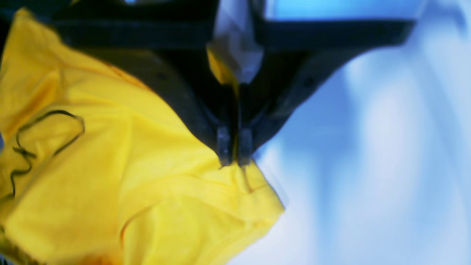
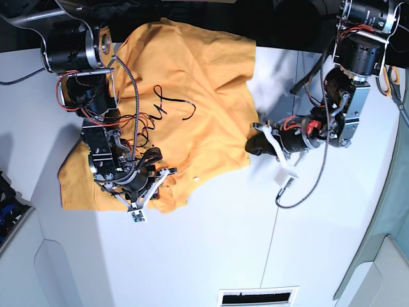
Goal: Layout the t-shirt on the table in an organized manner, then fold the t-shirt properly
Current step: 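Lift the shirt with the left gripper and swing it over the table, then lower the shirt with the left gripper and release it flat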
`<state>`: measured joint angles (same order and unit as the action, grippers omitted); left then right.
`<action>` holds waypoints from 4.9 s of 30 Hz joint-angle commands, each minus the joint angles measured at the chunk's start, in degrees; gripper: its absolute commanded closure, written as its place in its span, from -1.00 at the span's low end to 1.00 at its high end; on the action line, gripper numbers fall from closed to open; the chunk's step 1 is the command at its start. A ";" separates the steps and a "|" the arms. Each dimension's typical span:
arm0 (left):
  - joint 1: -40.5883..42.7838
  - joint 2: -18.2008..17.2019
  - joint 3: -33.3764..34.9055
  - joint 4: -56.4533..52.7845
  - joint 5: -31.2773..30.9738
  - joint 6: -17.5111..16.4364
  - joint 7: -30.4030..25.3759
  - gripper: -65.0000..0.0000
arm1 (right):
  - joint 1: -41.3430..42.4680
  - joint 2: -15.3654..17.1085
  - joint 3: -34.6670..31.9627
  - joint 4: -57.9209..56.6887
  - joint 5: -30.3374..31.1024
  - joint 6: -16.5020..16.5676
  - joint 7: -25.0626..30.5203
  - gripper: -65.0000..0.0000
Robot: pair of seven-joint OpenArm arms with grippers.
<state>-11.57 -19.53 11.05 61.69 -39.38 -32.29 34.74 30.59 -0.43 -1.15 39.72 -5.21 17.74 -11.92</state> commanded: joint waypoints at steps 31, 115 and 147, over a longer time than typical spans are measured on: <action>-4.70 -17.99 -3.02 57.31 -33.38 -7.71 19.47 1.00 | 8.07 3.37 3.76 28.24 12.17 6.43 -21.88 1.00; -3.04 11.10 17.11 -10.75 13.99 -1.29 -10.60 0.29 | -40.68 4.31 34.71 51.71 11.61 -6.03 -19.98 0.33; -1.33 5.64 17.09 0.28 5.81 -7.41 -0.09 0.29 | -41.11 11.63 45.75 51.30 29.97 -0.20 -21.57 -0.11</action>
<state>-12.21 -13.54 28.14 61.56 -33.71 -39.42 33.89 -10.85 10.48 44.40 90.11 24.47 17.50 -34.74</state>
